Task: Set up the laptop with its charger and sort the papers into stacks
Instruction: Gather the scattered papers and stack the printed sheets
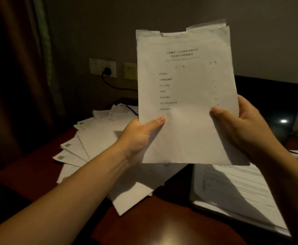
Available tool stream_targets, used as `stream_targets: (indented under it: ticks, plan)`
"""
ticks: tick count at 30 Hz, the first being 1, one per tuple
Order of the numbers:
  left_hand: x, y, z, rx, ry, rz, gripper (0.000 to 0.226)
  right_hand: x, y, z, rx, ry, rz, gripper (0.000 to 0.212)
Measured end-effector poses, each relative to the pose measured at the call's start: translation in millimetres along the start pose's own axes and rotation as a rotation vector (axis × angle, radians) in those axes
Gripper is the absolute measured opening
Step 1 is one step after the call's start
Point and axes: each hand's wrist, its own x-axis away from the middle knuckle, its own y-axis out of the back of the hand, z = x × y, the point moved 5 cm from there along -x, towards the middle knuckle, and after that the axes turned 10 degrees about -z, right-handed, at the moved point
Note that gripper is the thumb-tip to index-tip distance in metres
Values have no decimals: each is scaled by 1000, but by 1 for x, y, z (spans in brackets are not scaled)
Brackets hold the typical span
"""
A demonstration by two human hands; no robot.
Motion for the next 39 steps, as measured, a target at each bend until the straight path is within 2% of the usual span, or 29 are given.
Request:
stream_targets:
  ticks: [5, 8, 10, 11, 13, 14, 17, 20, 25, 28, 32, 39]
  plan:
    - [13, -49, 32, -98, 74, 65, 18, 29, 57, -38, 97, -82, -102, 34]
    - [14, -75, 45, -127, 126, 80, 17, 38, 85, -58, 48, -185, -117, 31]
    - [9, -89, 49, -173, 82, 69, 24, 42, 99, -71, 73, -242, -123, 28]
    - [8, -93, 51, -216, 36, 65, 35, 44, 104, -78, 119, -254, -128, 27]
    - [6, -98, 59, -353, -117, 84, 60, 49, 113, -89, 137, -294, -157, 24]
    - [5, -99, 62, -431, -199, 101, 62, 51, 116, -93, 134, -314, -169, 21]
    - [3, -97, 68, -602, -340, 118, 43, 49, 121, -99, 167, -326, -201, 18]
    - [0, -91, 69, -669, -313, 112, 39, 46, 122, -97, 249, -284, -213, 30]
    - [-6, -82, 74, -787, -257, 79, 34, 49, 120, -99, 421, -226, -124, 57]
    - [-4, -82, 77, -873, -280, 90, 32, 49, 120, -101, 543, -248, -66, 64]
    - [-1, -84, 81, -999, -356, 81, 32, 53, 120, -106, 668, -270, 17, 58]
    - [1, -87, 83, -1159, -440, 119, 39, 52, 128, -115, 865, -271, 9, 45]
